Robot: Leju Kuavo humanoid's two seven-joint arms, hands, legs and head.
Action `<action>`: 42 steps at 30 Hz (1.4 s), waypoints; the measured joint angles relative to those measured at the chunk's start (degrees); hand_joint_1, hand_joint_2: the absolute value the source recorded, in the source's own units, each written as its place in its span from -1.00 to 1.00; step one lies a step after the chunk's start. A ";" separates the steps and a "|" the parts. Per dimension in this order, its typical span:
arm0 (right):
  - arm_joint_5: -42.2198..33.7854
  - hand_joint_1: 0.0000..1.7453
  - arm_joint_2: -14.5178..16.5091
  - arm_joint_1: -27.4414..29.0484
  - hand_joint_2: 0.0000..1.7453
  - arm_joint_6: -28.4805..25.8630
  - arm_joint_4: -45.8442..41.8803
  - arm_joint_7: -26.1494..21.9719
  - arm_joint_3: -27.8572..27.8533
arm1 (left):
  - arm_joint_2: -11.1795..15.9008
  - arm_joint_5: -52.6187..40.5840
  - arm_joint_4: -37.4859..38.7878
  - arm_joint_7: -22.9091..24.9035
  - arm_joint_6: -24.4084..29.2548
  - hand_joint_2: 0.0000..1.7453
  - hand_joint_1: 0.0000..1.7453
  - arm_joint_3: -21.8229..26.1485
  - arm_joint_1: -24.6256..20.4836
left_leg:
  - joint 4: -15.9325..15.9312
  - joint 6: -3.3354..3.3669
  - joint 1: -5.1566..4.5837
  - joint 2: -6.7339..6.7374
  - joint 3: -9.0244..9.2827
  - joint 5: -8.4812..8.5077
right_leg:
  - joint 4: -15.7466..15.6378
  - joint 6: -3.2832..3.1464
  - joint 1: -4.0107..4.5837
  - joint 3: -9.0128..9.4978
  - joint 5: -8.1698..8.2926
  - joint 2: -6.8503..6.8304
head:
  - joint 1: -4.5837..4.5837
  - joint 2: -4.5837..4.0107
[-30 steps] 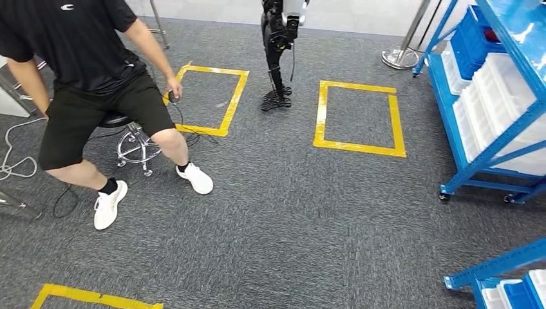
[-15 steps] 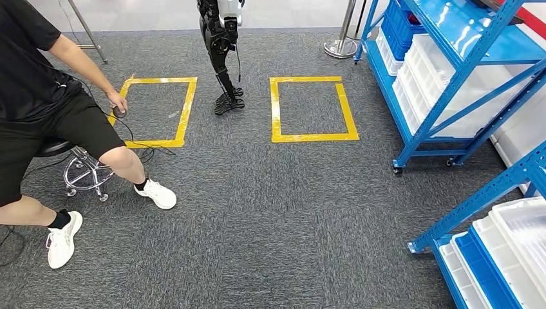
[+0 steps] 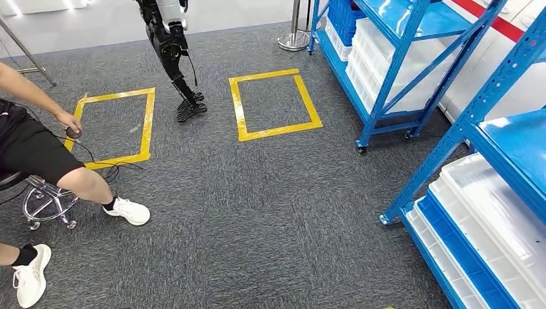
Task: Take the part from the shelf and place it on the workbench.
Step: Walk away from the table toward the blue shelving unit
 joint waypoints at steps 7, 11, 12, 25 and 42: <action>0.14 -1.00 0.10 0.05 -1.00 0.00 -0.01 0.27 -0.14 | -0.07 -0.62 0.04 0.58 0.68 -1.00 -1.00 0.08 0.29 | 17.64 -0.56 0.91 -7.72 -7.45 -9.24 | 0.01 -1.98 0.64 0.00 0.95 5.19 | -0.54 0.00; 0.34 -1.00 0.35 -0.03 -1.00 0.00 -0.01 0.81 -0.14 | 0.03 -1.03 0.05 0.90 1.13 -1.00 -1.00 0.11 0.29 | 5.66 0.93 0.78 -10.68 -2.24 -1.98 | 0.22 -1.90 1.21 0.18 1.00 8.35 | -0.50 0.00; 0.41 -1.00 0.44 -0.12 -1.00 0.00 -0.01 0.90 -0.14 | 0.08 -1.05 0.05 0.95 1.17 -1.00 -1.00 0.11 0.28 | 3.09 1.19 0.65 -11.58 -1.10 -1.02 | 0.25 -1.76 1.28 0.05 1.08 8.99 | -0.50 0.00; 0.09 -1.00 0.34 -0.03 -1.00 -0.03 -0.01 1.03 -0.52 | -0.28 -1.08 0.05 1.16 1.26 -1.00 -1.00 0.36 0.06 | -0.68 2.46 -0.01 -3.15 -0.93 1.31 | 8.48 1.22 0.31 -4.40 -2.65 1.58 | 0.33 0.01; 0.43 -1.00 0.93 -0.09 -1.00 0.26 -0.01 0.12 -2.59 | -1.21 1.60 0.04 -1.63 0.29 -1.00 -1.00 3.99 -0.53 | 3.92 0.85 0.65 -11.10 -1.17 -1.35 | -0.17 -2.23 1.37 0.27 1.30 8.76 | -0.40 0.00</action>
